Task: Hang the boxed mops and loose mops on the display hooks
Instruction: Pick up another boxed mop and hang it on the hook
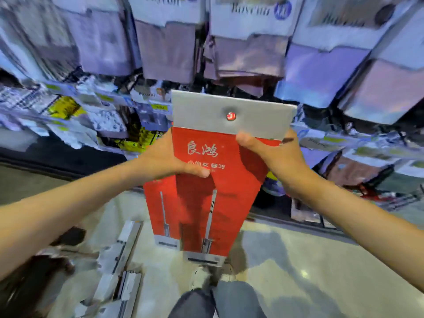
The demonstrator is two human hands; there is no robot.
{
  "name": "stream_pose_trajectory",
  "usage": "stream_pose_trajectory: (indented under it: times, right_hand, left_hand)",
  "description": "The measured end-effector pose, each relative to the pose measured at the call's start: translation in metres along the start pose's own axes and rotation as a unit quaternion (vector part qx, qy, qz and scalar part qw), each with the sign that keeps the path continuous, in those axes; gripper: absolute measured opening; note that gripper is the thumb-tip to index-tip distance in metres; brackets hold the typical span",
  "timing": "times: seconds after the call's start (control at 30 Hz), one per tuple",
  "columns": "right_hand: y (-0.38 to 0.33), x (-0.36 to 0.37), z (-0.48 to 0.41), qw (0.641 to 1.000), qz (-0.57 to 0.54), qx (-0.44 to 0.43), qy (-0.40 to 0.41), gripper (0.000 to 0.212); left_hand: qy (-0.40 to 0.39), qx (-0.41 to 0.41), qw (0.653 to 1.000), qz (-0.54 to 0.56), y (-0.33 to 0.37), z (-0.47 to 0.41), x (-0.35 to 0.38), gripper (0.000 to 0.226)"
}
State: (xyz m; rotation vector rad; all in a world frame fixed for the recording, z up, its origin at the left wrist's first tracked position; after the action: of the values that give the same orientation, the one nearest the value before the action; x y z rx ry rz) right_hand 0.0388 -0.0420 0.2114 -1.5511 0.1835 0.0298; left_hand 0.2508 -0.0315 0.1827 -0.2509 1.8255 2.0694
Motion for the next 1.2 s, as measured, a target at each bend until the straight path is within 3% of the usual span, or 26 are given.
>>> stream_pose_trajectory:
  times: [0.2, 0.33, 0.4, 0.6, 0.7, 0.77, 0.93, 1.1, 1.2]
  right_hand:
    - [-0.13, 0.01, 0.014, 0.995, -0.062, -0.07, -0.033, 0.078]
    - [-0.204, 0.029, 0.019, 0.983, -0.105, -0.136, -0.058, 0.082]
    - [-0.237, 0.039, 0.019, 0.976, -0.122, -0.163, -0.076, 0.087]
    - [-0.308, 0.073, 0.026, 0.941, -0.153, -0.217, -0.211, 0.09]
    - [-0.328, 0.089, 0.033, 0.915, -0.168, -0.221, -0.293, 0.076]
    - [-0.338, 0.1, 0.04, 0.89, -0.183, -0.219, -0.357, 0.07]
    - [-0.355, 0.118, 0.065, 0.825, -0.202, -0.211, -0.483, 0.087]
    - [-0.372, 0.12, 0.124, 0.741, -0.225, -0.198, -0.601, 0.084]
    - [-0.378, 0.113, 0.174, 0.679, -0.236, -0.188, -0.669, 0.091]
  left_hand:
    - [0.059, 0.067, 0.996, -0.002, 0.109, 0.044, -0.066, 0.102]
    - [0.109, 0.103, 0.989, 0.0, 0.166, 0.074, -0.105, 0.073]
    - [0.154, 0.12, 0.981, 0.001, 0.187, 0.09, -0.126, 0.07]
    - [0.256, 0.126, 0.958, -0.017, 0.23, 0.143, -0.163, 0.075]
    - [0.316, 0.123, 0.94, -0.033, 0.239, 0.17, -0.167, 0.068]
    - [0.371, 0.116, 0.92, -0.044, 0.246, 0.191, -0.165, 0.068]
    - [0.511, 0.063, 0.855, -0.067, 0.26, 0.253, -0.14, 0.092]
    - [0.606, -0.01, 0.79, -0.091, 0.291, 0.323, -0.079, 0.078]
    - [0.688, -0.068, 0.715, -0.107, 0.296, 0.378, -0.046, 0.087]
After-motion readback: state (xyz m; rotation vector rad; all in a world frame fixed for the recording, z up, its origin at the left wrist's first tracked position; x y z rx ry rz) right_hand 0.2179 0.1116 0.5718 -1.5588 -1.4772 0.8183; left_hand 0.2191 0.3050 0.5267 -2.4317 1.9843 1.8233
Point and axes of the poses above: each hand's wrist, its own z-axis away from the middle knuckle, its own x-axis out of the palm, y = z × x, the point moved 5 cm from there along -z, towards the middle knuckle, and after that the axes turned 7 degrees about y, right-handed, at the moved point
